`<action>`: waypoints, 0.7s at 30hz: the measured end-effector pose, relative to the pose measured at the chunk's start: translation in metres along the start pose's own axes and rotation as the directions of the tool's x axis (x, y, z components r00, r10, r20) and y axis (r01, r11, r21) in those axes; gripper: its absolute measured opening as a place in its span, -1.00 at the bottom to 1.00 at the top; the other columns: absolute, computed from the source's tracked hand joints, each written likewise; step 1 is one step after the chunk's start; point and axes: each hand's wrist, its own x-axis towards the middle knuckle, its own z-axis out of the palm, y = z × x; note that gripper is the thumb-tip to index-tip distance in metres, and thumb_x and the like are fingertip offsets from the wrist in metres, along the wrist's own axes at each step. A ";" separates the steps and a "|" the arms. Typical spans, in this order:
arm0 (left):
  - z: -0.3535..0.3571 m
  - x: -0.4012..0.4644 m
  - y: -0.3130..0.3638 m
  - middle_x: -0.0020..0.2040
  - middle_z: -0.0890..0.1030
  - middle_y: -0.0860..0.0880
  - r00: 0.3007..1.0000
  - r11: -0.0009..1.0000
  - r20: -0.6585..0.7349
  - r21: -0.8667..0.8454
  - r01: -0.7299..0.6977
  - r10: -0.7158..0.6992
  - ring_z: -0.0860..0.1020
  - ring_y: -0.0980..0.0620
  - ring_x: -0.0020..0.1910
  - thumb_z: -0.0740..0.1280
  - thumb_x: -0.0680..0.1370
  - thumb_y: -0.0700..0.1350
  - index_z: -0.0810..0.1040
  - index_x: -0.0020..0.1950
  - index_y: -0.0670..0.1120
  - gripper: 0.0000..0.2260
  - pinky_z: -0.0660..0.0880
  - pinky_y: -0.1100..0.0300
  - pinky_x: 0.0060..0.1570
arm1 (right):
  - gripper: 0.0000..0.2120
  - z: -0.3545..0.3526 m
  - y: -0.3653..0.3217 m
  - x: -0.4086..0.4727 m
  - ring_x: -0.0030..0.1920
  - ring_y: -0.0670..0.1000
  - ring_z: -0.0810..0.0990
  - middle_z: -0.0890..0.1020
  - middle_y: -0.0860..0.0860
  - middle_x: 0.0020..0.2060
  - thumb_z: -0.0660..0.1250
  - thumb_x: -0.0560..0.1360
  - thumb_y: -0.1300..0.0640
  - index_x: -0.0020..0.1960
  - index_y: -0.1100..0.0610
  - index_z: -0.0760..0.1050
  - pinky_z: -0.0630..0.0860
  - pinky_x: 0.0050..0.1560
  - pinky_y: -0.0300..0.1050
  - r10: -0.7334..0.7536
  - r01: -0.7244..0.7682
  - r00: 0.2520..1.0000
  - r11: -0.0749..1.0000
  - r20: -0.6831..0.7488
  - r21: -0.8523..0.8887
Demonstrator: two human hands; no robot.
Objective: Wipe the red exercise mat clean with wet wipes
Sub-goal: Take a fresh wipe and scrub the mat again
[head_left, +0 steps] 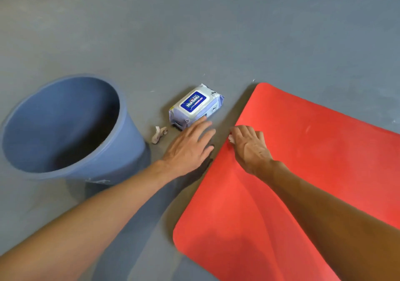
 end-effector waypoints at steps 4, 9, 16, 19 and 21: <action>-0.025 -0.044 0.018 0.66 0.25 -0.08 0.869 0.988 0.472 -0.057 -0.142 0.152 0.10 -0.06 0.68 0.30 0.66 0.13 0.38 0.59 -0.12 -0.44 0.30 -0.04 0.56 | -0.31 0.014 -0.021 -0.029 0.48 0.17 0.26 0.29 0.11 0.51 0.01 0.61 -0.26 0.57 0.17 0.21 0.27 0.45 0.06 0.043 -0.048 0.996 0.997 0.080 0.061; -0.065 -0.073 0.046 0.73 -0.11 -0.02 0.452 0.957 0.876 -0.033 -0.288 0.166 -0.19 0.02 0.69 0.25 0.69 0.09 0.00 0.72 -0.09 -0.30 0.05 0.01 0.64 | -0.34 0.032 -0.034 -0.064 0.49 0.29 0.27 0.33 0.27 0.47 0.11 0.48 0.05 0.52 0.32 0.24 0.20 0.57 0.13 0.070 -0.076 0.997 0.958 0.033 0.275; -0.065 -0.096 0.071 0.72 -0.07 -0.11 0.439 0.989 0.897 0.025 -0.144 0.041 -0.10 -0.05 0.70 0.32 0.66 0.15 -0.01 0.70 -0.19 -0.20 0.03 0.04 0.64 | -0.79 0.041 -0.041 -0.073 0.16 0.21 0.52 0.54 0.12 0.14 0.29 0.60 0.30 0.21 0.15 0.53 0.47 0.24 0.03 -0.013 0.010 1.000 0.941 0.007 0.337; -0.058 -0.114 0.066 0.72 -0.11 -0.10 0.503 0.998 0.864 -0.001 -0.058 0.030 -0.10 -0.05 0.70 0.40 0.61 0.16 -0.02 0.70 -0.17 -0.13 0.01 0.10 0.63 | -0.83 0.050 -0.040 -0.069 0.12 0.27 0.50 0.59 0.17 0.09 0.36 0.56 0.32 0.11 0.17 0.64 0.51 0.11 0.09 -0.100 0.080 0.994 0.942 0.045 0.326; -0.054 -0.126 0.058 0.72 -0.11 -0.03 0.553 0.999 0.832 -0.047 0.009 0.034 -0.10 -0.02 0.69 0.41 0.61 0.14 -0.02 0.71 -0.12 -0.13 0.02 0.09 0.64 | -0.85 0.052 -0.042 -0.068 0.09 0.22 0.45 0.58 0.14 0.05 0.37 0.55 0.28 0.06 0.15 0.67 0.42 0.04 -0.02 -0.111 0.095 0.994 0.933 0.024 0.347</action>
